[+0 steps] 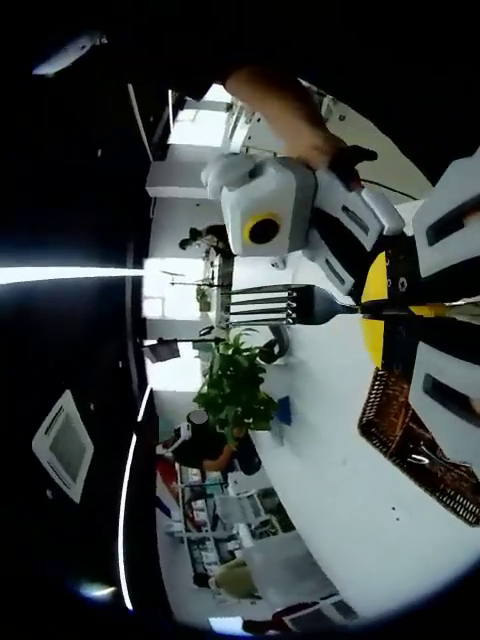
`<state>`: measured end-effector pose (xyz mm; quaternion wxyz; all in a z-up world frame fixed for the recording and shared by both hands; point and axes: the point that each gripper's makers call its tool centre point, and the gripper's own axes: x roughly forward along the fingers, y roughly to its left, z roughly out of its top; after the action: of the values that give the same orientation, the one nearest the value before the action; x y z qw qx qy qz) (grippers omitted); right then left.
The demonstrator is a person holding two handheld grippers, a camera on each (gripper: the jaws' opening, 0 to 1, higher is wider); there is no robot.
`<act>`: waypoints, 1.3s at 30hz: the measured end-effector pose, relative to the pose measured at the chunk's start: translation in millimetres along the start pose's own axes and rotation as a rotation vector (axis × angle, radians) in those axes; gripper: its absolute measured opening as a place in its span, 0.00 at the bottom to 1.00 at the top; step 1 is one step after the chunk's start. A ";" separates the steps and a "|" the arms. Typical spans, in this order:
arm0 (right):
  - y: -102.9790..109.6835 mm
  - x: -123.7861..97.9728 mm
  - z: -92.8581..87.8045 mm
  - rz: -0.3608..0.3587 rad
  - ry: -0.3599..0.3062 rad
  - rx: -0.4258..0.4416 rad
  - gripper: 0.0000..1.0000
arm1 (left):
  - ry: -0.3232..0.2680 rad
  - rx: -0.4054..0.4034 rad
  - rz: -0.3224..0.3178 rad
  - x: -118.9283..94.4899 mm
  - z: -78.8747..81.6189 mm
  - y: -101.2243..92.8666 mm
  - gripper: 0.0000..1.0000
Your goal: Arrange the knives, forks, and spoons in their matching storage slots by inserting each utensil handle-first until every utensil is classified and aligned in the correct compartment
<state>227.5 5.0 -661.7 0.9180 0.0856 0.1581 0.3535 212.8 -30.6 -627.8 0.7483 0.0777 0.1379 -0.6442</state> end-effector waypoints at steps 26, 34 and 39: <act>19.1 10.4 17.6 0.119 0.174 -0.268 0.00 | -0.163 -0.119 0.110 -34.3 11.8 11.0 0.01; 28.3 17.7 21.5 0.167 0.221 -0.331 0.00 | -0.178 -0.160 0.133 -54.2 9.0 18.2 0.01; 22.4 17.7 30.9 0.170 0.225 -0.455 0.00 | -0.205 -0.154 0.141 -52.7 16.5 23.8 0.01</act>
<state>236.8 32.1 -630.9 0.8573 -0.1498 0.1679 0.4631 231.0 18.0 -597.4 0.8055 -0.0368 0.1038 -0.5823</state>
